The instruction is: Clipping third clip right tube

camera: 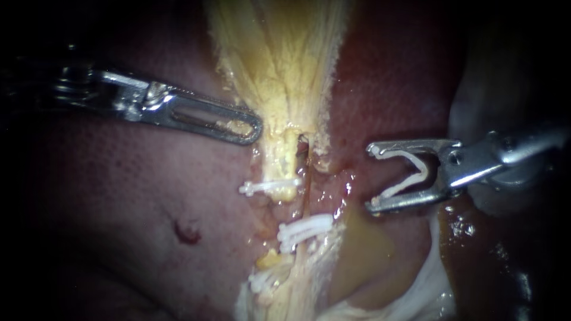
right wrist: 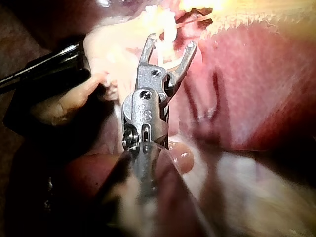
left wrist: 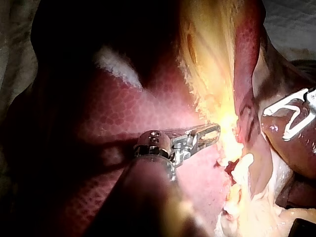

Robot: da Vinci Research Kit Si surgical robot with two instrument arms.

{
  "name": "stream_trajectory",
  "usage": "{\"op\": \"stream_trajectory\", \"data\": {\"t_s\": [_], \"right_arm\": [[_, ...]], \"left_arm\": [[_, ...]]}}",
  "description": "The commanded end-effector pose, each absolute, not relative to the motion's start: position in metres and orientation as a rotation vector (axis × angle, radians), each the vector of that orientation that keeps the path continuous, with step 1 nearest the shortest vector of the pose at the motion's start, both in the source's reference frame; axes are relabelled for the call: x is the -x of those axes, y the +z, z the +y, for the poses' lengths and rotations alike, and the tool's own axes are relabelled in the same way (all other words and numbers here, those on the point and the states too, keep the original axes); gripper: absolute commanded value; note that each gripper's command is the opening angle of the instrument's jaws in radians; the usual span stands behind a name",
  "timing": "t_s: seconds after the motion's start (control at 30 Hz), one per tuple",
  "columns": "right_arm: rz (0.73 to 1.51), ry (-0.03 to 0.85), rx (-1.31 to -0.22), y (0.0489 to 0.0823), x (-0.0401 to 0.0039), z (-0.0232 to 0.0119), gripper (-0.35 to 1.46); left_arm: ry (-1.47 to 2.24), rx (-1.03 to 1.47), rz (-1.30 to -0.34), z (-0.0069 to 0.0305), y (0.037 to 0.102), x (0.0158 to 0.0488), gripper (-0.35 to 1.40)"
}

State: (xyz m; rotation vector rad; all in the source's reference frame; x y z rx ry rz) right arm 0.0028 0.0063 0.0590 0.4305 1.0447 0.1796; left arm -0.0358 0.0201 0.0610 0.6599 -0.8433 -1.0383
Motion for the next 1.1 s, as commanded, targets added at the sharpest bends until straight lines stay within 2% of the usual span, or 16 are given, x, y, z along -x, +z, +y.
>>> {"op": "stream_trajectory", "data": {"t_s": [0.03, 0.47, 0.83, 1.1], "right_arm": [[1.045, 0.18, -0.43, 0.059, -0.0028, 0.0063, 0.5], [1.046, 0.179, -0.433, 0.059, -0.0028, 0.0063, 0.5], [1.056, 0.166, -0.459, 0.0593, -0.004, 0.0064, 0.5], [1.052, 0.245, -0.553, 0.062, -0.0075, 0.0065, 0.5]], "left_arm": [[-1.038, -0.662, -0.844, 0.0201, 0.0608, 0.0356, -0.35], [-1.061, -0.646, -0.854, 0.0219, 0.0559, 0.0295, -0.35], [-1.064, -0.643, -0.854, 0.0219, 0.0559, 0.0294, -0.35], [-1.064, -0.643, -0.854, 0.0219, 0.0558, 0.0294, -0.35]]}}
